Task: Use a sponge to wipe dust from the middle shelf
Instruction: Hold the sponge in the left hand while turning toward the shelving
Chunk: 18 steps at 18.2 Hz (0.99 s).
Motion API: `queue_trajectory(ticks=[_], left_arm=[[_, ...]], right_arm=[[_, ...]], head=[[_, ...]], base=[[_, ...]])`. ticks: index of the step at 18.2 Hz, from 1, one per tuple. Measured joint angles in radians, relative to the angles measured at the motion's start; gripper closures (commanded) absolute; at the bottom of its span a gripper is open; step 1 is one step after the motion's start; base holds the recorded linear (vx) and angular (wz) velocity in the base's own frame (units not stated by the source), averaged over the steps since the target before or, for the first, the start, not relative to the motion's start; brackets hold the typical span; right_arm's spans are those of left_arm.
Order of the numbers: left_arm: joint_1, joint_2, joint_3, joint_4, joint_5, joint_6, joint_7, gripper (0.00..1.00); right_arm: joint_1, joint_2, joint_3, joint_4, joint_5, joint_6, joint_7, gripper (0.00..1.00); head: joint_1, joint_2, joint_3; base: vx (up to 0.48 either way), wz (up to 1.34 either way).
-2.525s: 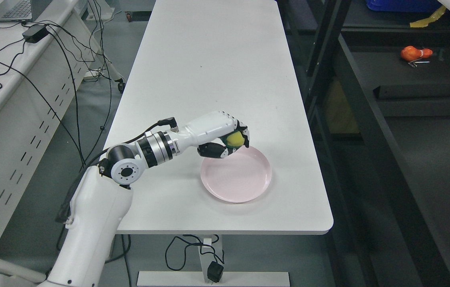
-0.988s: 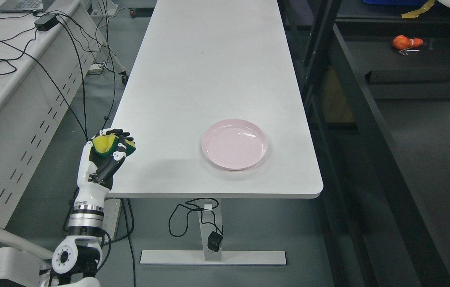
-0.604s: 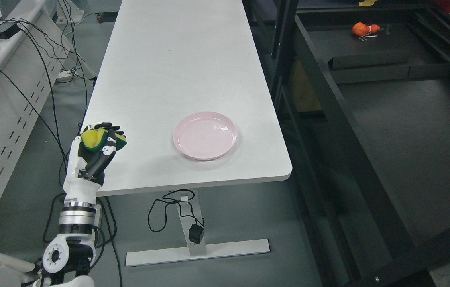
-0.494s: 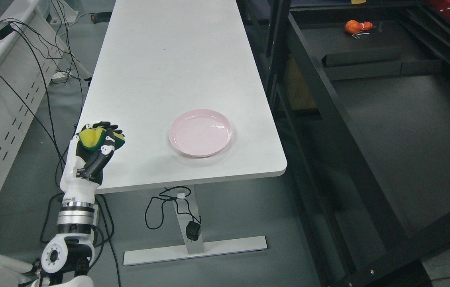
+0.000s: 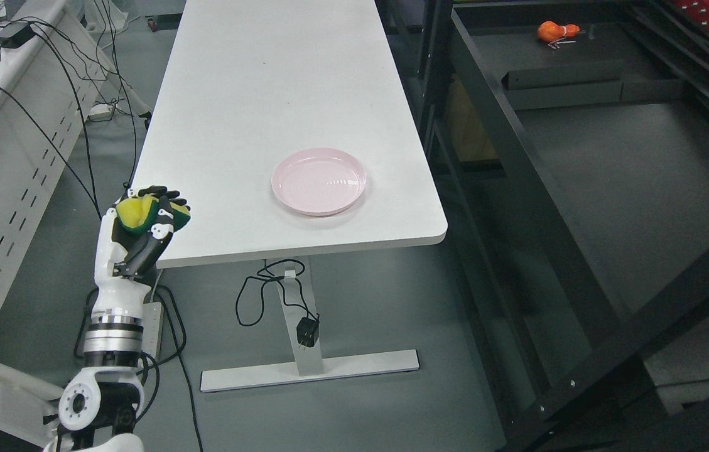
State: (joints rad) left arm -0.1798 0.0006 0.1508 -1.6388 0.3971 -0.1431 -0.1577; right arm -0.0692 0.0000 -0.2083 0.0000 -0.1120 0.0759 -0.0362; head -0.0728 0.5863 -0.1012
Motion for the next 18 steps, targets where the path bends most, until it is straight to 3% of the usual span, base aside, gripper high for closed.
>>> queue_trajectory(ticks=[18], left_arm=[[0.007,-0.001,-0.022,-0.019,0.0,0.001,-0.001,0.99]], right_arm=[[0.0,0.0,0.0,0.0,0.0,0.0,0.0,0.0]], head=[[0.0,0.0,0.0]], base=[[-0.178,-0.1]])
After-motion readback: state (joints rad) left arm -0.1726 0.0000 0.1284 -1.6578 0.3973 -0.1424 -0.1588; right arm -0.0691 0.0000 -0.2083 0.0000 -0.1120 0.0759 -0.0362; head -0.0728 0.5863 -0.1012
